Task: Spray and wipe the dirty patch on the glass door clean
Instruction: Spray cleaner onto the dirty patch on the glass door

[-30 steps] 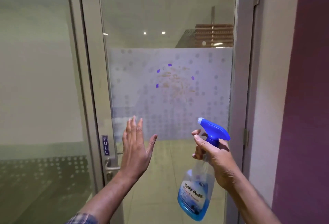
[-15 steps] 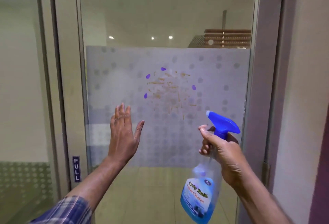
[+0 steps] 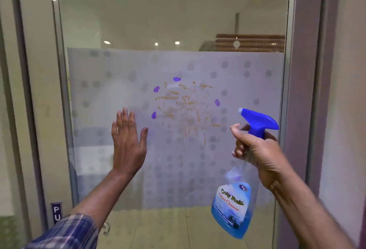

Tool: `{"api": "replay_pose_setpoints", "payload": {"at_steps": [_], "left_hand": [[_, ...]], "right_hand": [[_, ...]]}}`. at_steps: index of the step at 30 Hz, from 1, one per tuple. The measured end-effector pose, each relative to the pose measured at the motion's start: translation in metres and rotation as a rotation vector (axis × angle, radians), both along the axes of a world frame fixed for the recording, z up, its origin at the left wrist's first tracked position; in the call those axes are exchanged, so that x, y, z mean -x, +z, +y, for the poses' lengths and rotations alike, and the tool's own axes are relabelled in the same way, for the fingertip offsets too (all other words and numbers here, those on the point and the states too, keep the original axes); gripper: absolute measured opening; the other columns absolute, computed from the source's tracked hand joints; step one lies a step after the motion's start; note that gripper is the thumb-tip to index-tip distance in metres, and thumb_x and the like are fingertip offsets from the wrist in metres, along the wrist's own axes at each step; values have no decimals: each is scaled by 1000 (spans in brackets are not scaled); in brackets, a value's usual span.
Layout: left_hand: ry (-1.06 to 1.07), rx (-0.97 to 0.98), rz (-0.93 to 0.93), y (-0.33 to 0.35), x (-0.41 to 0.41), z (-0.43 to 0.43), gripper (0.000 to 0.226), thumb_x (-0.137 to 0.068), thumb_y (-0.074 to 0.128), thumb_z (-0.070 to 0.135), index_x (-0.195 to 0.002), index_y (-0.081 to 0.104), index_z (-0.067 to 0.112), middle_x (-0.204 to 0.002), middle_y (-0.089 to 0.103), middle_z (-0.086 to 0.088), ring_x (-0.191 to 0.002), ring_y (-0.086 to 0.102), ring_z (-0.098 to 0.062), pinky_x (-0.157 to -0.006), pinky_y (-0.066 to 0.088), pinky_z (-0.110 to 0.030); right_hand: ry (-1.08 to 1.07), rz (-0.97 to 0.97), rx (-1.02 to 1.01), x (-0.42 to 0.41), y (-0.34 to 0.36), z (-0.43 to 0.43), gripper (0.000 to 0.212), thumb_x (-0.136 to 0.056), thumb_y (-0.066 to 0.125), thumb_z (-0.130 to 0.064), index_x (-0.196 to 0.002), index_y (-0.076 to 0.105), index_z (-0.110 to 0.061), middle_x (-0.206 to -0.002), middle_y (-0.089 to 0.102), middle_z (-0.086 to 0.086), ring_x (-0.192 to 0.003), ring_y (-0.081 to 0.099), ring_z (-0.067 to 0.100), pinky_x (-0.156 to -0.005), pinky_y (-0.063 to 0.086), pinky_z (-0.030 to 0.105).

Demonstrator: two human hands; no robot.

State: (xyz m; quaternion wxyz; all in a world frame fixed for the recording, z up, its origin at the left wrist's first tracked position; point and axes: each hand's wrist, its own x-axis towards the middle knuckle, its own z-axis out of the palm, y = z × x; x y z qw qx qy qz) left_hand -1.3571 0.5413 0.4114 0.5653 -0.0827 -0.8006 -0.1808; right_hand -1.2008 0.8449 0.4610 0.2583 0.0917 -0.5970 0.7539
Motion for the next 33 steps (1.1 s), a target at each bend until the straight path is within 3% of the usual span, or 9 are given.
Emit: {"api": "replay_pose_setpoints", "payload": {"at_steps": [9,15,21,33], "left_hand": [[20,22,112,2,42,-14,63,-106,35,31,-158,16,2,-169,9,-18,-159,5,-31,-128,9,-52],[93,58,197,-2,53,-15,62,-105,38,29,-156,22,-2,-166,18,-24,-157,14,-36,-126,17,-55],[107,55,201,-2,56,-15,60,-107,31,31,-157,22,-2,-166,19,-24,-157,15,-36,-126,17,-54],[91,41,216,-3,55,-14,61,-105,37,28,-157,22,-1,-166,20,-23,-157,15,-34,-127,16,-54]], "right_hand": [[-33,-14,29,34,19,-11,8,-89,75,-13,-88,67,-14,-58,46,2,-52,42,18,-54,52,30],[-42,-16,19,49,28,-11,8,-89,74,-12,-85,68,-15,-57,45,1,-49,42,17,-56,52,30],[-34,-11,34,59,46,-7,8,-89,75,-13,-85,68,-16,-55,47,0,-44,44,14,-55,53,29],[7,13,68,75,105,-6,8,-90,73,-14,-90,65,-13,-57,45,-1,-46,43,12,-54,54,26]]}}
